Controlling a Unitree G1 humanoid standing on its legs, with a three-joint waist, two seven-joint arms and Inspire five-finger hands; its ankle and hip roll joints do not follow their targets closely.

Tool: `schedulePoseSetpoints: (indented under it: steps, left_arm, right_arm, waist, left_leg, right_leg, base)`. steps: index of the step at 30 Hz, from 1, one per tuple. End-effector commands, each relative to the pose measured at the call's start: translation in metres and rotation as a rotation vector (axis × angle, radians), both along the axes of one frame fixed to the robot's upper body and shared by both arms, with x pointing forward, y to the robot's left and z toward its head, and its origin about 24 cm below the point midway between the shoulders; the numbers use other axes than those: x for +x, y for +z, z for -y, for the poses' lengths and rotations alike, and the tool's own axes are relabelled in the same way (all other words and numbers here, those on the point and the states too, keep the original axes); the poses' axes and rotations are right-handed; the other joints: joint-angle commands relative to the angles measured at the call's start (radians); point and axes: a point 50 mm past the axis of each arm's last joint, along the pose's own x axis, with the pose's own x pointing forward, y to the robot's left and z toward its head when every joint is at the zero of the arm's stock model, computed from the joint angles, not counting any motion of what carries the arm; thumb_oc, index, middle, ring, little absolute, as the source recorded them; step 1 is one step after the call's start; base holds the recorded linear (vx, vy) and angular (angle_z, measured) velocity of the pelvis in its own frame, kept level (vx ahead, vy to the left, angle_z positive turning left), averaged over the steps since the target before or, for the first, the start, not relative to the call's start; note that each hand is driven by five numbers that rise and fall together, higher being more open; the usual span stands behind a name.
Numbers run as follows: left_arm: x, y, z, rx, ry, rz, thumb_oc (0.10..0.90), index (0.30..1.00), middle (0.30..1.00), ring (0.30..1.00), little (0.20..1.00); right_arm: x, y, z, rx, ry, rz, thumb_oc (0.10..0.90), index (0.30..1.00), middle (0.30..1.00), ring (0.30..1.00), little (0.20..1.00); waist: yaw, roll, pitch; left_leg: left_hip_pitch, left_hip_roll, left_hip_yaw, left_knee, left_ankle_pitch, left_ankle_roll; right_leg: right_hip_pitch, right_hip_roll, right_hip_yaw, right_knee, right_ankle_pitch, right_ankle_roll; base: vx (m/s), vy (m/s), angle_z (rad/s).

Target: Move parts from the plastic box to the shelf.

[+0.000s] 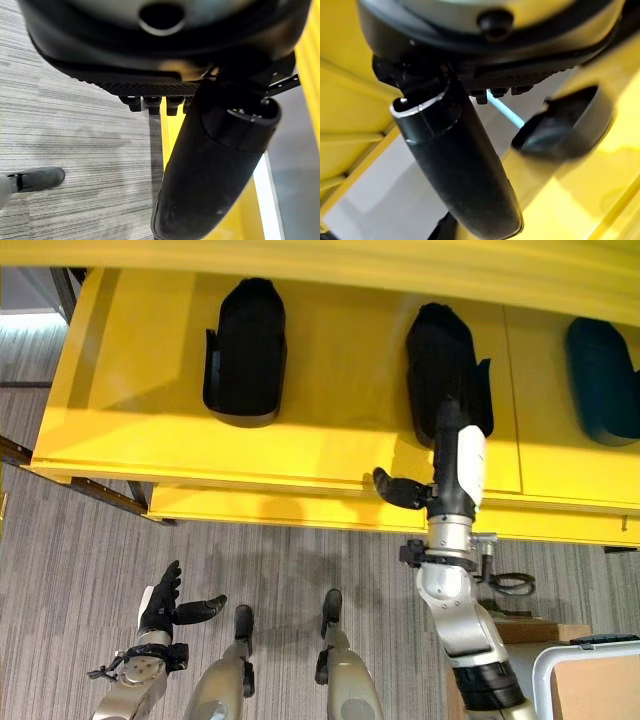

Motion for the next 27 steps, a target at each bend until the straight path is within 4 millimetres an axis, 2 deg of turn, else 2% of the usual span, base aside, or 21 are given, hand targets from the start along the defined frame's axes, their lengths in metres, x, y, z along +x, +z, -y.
schedulePoseSetpoints:
  steps: [1, 8, 12, 27]
  left_arm:
    - [-0.011, 0.009, -0.015, 0.079, 0.004, 0.059, 0.9, 1.0, 1.0, 1.0, 1.0]
    - [-0.015, 0.005, -0.015, 0.08, -0.013, 0.042, 0.9, 1.0, 1.0, 1.0, 1.0]
    - [-0.015, 0.003, -0.014, 0.077, -0.034, 0.039, 0.9, 1.0, 1.0, 1.0, 1.0]
    - [-0.011, 0.001, -0.008, 0.052, -0.08, 0.04, 0.9, 1.0, 1.0, 1.0, 1.0]
  right_arm:
    - [-0.02, 0.042, 0.004, -0.177, -0.001, 0.227, 0.9, 1.0, 1.0, 1.0, 1.0]
    - [-0.029, 0.021, 0.034, -0.374, -0.151, 0.106, 0.9, 1.0, 1.0, 1.0, 1.0]
    - [-0.027, 0.015, 0.048, -0.446, -0.207, 0.044, 0.9, 1.0, 1.0, 1.0, 1.0]
    - [-0.002, 0.013, 0.07, -0.655, -0.24, -0.103, 0.9, 1.0, 1.0, 1.0, 1.0]
  waist:
    - [-0.005, 0.018, -0.137]
    - [-0.025, 0.045, -0.156]
    - [-0.031, 0.059, -0.159]
    - [-0.031, 0.094, -0.15]
  left_leg:
    - [-0.043, 0.038, 0.013, -0.017, 0.04, 0.01]
    - [-0.021, 0.045, 0.02, -0.025, 0.043, 0.005]
    - [-0.014, 0.049, 0.027, -0.028, 0.047, 0.001]
    - [-0.01, 0.063, 0.037, -0.025, 0.058, -0.008]
  right_leg:
    - [0.057, -0.066, -0.021, 0.145, -0.174, 0.08]
    - [0.066, -0.059, -0.013, 0.149, -0.186, 0.078]
    - [0.068, -0.053, -0.008, 0.149, -0.189, 0.075]
    - [0.059, -0.039, 0.004, 0.161, -0.201, 0.06]
  base:
    - [0.03, -0.015, -0.02]
    - [0.02, -0.011, -0.07]
    - [0.0, -0.007, -0.02]
    - [0.0, -0.007, -0.01]
